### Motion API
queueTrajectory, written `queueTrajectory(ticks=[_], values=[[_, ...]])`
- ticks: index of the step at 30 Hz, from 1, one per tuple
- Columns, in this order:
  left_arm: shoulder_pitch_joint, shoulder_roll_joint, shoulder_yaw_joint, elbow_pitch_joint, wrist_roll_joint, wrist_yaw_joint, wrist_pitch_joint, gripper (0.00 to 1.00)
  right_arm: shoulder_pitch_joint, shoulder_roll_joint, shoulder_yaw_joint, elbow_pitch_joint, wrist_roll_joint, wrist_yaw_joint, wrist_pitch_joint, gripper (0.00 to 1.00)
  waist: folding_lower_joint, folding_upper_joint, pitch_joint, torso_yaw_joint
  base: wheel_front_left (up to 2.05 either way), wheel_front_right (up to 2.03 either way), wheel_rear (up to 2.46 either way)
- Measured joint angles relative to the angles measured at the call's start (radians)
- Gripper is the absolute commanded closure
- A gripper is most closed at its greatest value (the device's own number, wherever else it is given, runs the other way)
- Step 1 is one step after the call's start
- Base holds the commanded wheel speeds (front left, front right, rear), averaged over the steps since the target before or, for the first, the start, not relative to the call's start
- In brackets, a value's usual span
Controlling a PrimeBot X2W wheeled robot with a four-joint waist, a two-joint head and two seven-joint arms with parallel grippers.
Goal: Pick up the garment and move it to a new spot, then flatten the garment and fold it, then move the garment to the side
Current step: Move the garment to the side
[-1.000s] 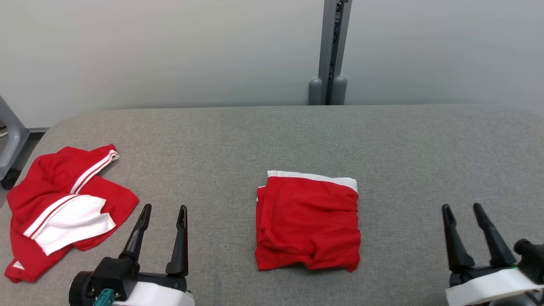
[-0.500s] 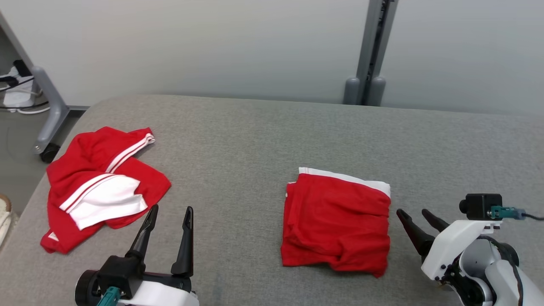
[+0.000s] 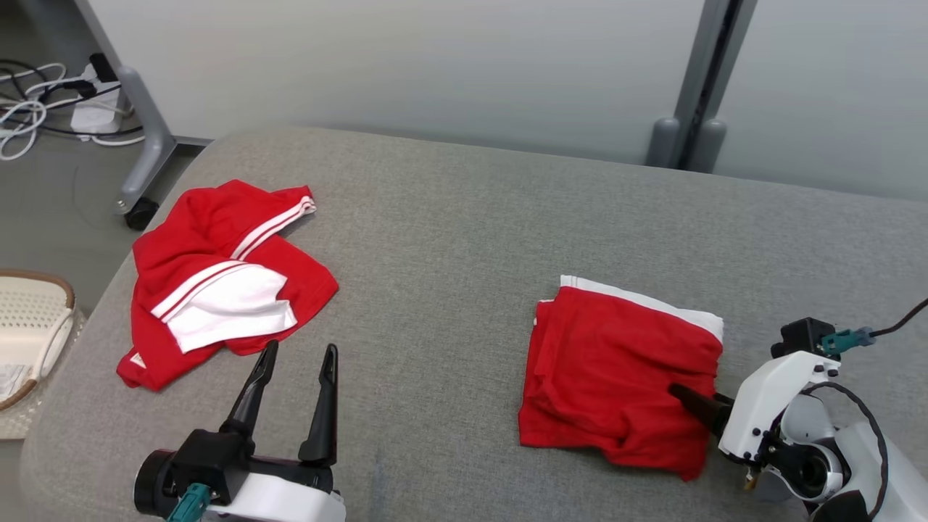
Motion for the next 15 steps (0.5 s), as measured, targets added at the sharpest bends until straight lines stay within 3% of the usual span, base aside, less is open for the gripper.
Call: queueTrajectory(ticks=[5, 6, 7, 8, 15], values=[[-0.007, 0.001, -0.012, -0.003, -0.006, 0.009, 0.000, 0.00, -0.010, 0.011, -0.015, 0.036, 0.011, 0.000, 0.014, 0.00, 0.0000, 0.0000, 0.013, 0.007, 0.00, 0.00, 0.00], [-0.009, 0.000, -0.016, -0.004, -0.007, 0.010, 0.000, 0.00, -0.013, 0.013, -0.015, 0.037, 0.017, 0.000, 0.014, 0.16, 0.0000, 0.0000, 0.015, 0.007, 0.00, 0.00, 0.00], [-0.010, 0.000, -0.017, -0.004, -0.007, 0.014, 0.000, 0.00, -0.015, 0.015, -0.014, 0.037, 0.019, 0.000, 0.014, 0.88, 0.0000, 0.0000, 0.017, 0.007, 0.00, 0.00, 0.00], [-0.011, 0.001, -0.018, -0.005, -0.007, 0.016, 0.000, 0.00, -0.017, 0.015, -0.014, 0.037, 0.024, 0.000, 0.012, 1.00, 0.0000, 0.0000, 0.018, 0.006, 0.00, 0.00, 0.00], [-0.011, 0.001, -0.021, -0.004, -0.007, 0.017, 0.000, 0.00, -0.019, 0.015, 0.008, 0.030, 0.053, 0.000, 0.000, 1.00, 0.0000, 0.0000, 0.010, -0.011, 0.00, 0.00, 0.00]])
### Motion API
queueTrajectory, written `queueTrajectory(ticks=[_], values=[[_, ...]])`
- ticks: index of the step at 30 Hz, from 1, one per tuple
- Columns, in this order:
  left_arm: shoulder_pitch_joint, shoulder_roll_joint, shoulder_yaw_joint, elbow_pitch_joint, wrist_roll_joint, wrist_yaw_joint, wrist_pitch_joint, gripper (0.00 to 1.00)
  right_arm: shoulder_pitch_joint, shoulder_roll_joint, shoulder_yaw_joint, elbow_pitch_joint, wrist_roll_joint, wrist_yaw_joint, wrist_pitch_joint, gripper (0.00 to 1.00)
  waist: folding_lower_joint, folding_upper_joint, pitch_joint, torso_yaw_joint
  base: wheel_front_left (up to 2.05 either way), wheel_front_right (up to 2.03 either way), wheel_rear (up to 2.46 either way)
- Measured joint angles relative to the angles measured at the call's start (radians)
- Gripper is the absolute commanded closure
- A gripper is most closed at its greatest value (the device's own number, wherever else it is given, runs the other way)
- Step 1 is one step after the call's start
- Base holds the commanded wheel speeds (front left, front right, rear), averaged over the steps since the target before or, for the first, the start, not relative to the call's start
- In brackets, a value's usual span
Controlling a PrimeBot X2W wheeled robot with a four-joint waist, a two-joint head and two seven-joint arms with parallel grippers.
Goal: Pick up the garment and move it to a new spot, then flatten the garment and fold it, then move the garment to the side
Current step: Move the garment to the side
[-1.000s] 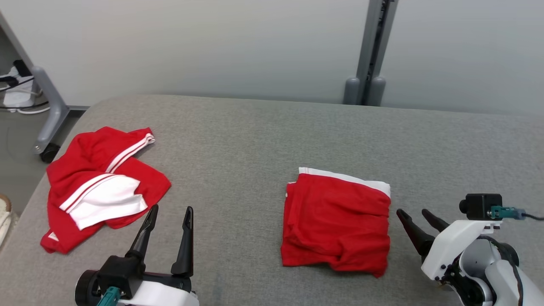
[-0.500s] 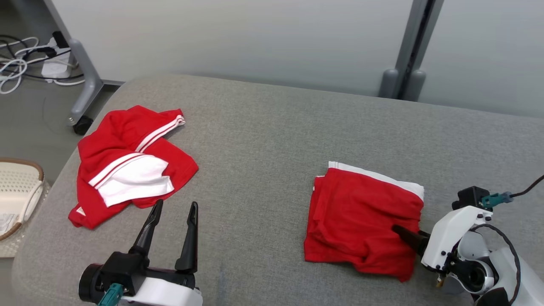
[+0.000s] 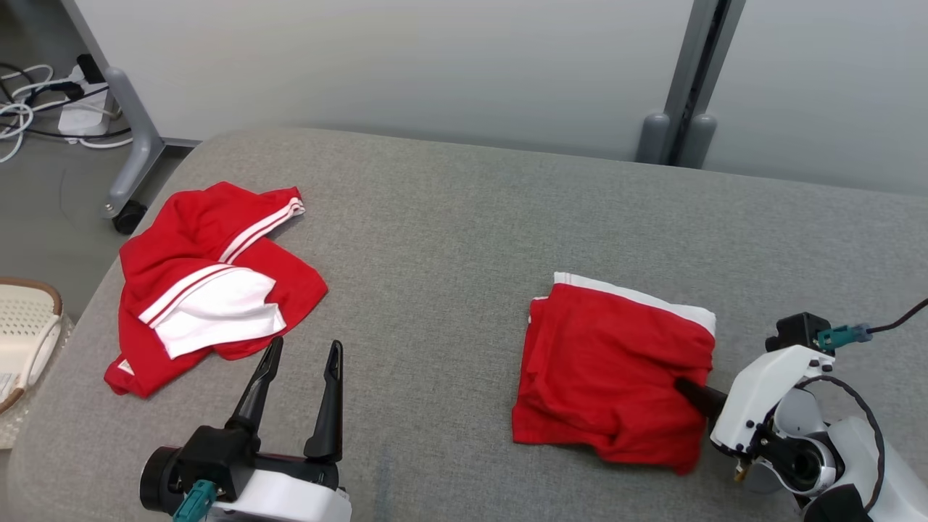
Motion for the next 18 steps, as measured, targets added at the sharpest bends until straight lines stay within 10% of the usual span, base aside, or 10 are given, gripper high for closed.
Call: queueTrajectory(ticks=[18], values=[[-0.012, 0.000, -0.060, -0.012, -0.005, -0.045, 0.000, 0.00, 0.035, -0.126, 0.121, -0.194, 0.074, 0.000, -0.066, 1.00, 0.0000, 0.0000, -0.031, -0.240, 0.00, 0.00, 0.00]])
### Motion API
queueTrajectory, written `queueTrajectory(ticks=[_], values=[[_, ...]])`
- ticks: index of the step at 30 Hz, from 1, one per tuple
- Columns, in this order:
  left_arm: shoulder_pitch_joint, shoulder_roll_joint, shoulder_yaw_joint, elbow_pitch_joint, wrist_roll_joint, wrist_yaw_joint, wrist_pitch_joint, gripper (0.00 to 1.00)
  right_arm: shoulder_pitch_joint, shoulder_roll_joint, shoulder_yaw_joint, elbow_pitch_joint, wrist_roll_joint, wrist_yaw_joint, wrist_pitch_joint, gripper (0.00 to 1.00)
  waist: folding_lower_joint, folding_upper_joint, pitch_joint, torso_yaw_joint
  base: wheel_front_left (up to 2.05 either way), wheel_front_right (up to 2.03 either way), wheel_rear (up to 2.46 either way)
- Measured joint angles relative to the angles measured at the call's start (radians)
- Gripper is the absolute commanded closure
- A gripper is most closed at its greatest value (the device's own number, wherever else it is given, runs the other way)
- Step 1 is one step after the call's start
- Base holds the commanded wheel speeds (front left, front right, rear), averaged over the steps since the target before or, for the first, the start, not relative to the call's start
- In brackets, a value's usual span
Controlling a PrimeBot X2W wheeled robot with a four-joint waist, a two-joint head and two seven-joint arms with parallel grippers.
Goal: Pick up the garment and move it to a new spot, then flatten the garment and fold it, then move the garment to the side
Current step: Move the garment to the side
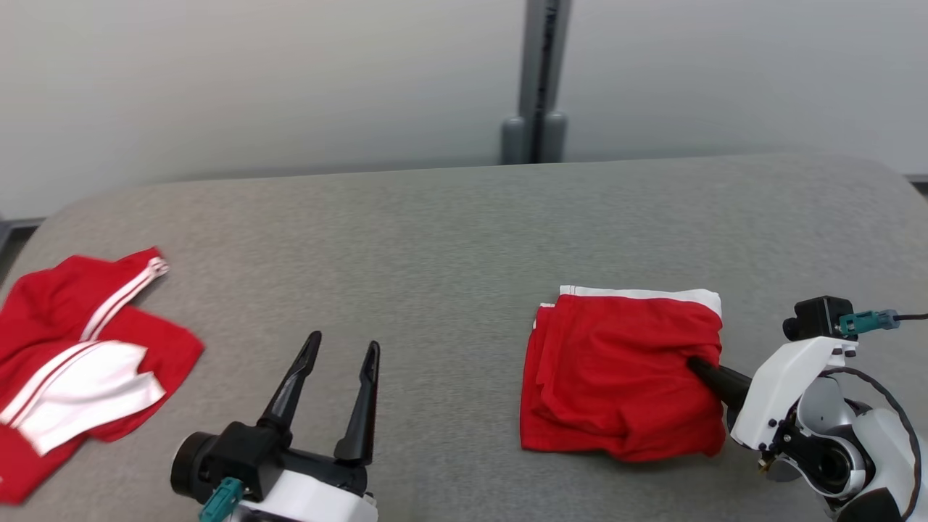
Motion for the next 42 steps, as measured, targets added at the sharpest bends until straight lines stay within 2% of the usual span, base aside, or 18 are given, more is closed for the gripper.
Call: queueTrajectory(ticks=[11, 20, 23, 29, 37, 42], values=[[-0.049, 0.000, -0.085, 0.007, 0.005, -0.021, 0.000, 0.00, 0.002, -0.031, 0.042, -0.042, 0.031, 0.000, -0.030, 1.00, 0.0000, 0.0000, 0.013, -0.209, 0.00, 0.00, 0.00], [-0.073, -0.001, -0.074, 0.007, 0.016, -0.012, 0.000, 0.00, -0.035, -0.076, 0.092, -0.049, 0.049, 0.000, -0.075, 1.00, 0.0000, 0.0000, 0.040, -0.330, 0.00, 0.00, 0.00], [-0.075, -0.001, -0.064, 0.000, 0.022, -0.011, 0.000, 0.00, -0.059, -0.099, 0.106, -0.044, 0.047, 0.000, -0.090, 1.00, 0.0000, 0.0000, 0.055, -0.338, 0.00, 0.00, 0.00], [-0.115, -0.001, -0.040, -0.029, 0.060, -0.011, 0.000, 0.00, -0.174, -0.186, 0.159, -0.010, 0.037, 0.000, -0.156, 1.00, 0.0000, 0.0000, 0.113, -0.333, 0.00, 0.00, 0.00], [-0.174, -0.001, -0.054, -0.030, 0.101, -0.012, 0.000, 0.00, -0.336, -0.294, 0.272, 0.077, 0.063, 0.000, -0.226, 1.00, 0.0000, 0.0000, 0.216, -0.283, 0.00, 0.00, 0.00], [-0.205, 0.000, -0.062, -0.029, 0.114, -0.006, 0.000, 0.00, -0.439, -0.348, 0.344, 0.078, 0.116, 0.000, -0.266, 1.00, 0.0000, 0.0000, 0.282, -0.241, 0.00, 0.00, 0.00]])
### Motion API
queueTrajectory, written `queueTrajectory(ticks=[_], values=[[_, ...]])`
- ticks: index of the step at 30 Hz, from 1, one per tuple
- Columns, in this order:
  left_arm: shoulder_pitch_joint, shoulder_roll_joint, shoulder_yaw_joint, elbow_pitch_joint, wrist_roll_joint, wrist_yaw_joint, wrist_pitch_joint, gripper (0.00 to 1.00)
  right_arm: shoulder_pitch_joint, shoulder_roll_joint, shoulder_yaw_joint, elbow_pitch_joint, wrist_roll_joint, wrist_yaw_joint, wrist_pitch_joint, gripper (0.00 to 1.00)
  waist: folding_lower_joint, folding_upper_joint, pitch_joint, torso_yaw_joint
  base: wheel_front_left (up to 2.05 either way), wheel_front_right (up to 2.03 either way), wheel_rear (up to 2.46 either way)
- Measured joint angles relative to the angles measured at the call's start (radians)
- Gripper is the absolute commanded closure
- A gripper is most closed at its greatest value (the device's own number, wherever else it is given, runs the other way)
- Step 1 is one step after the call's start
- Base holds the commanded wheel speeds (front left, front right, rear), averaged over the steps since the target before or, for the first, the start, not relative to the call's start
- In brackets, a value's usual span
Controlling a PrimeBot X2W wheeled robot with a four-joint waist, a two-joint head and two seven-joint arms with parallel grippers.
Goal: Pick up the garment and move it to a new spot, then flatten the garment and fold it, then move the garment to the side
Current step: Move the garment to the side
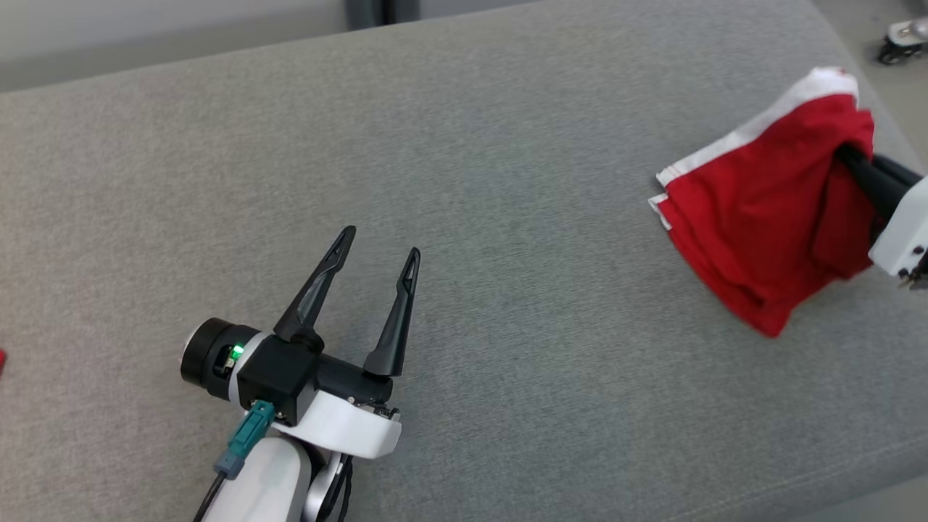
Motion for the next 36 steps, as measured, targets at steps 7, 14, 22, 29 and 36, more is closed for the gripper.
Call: queueTrajectory(ticks=[7, 14, 22, 29, 36], values=[[-0.019, 0.000, -0.008, 0.003, -0.002, 0.014, 0.000, 0.00, -0.137, -0.044, 0.127, -0.065, 0.073, 0.000, -0.035, 1.00, 0.0000, 0.0000, 0.044, 0.056, 0.00, 0.00, 0.00], [-0.040, 0.000, -0.015, 0.002, 0.010, 0.020, 0.000, 0.00, -0.249, -0.103, 0.200, -0.067, 0.169, 0.000, -0.068, 1.00, 0.0000, 0.0000, 0.092, 0.078, 0.00, 0.00, 0.00], [-0.057, 0.000, -0.015, -0.001, 0.016, 0.024, 0.000, 0.00, -0.283, -0.138, 0.258, 0.144, 0.221, 0.000, -0.037, 1.00, -0.0001, 0.0000, 0.141, 0.093, 0.00, 0.00, 0.00], [-0.075, 0.000, -0.019, -0.005, 0.026, 0.026, 0.000, 0.00, -0.324, -0.111, 0.294, 0.330, 0.208, 0.000, -0.061, 1.00, 0.0000, 0.0000, 0.181, 0.099, 0.00, 0.00, 0.00], [-0.081, 0.000, -0.028, -0.001, 0.030, 0.033, 0.000, 0.00, -0.364, -0.063, 0.336, 0.527, 0.184, 0.000, 0.007, 1.00, 0.0000, 0.0000, 0.198, 0.089, 0.00, 0.00, 0.00]])
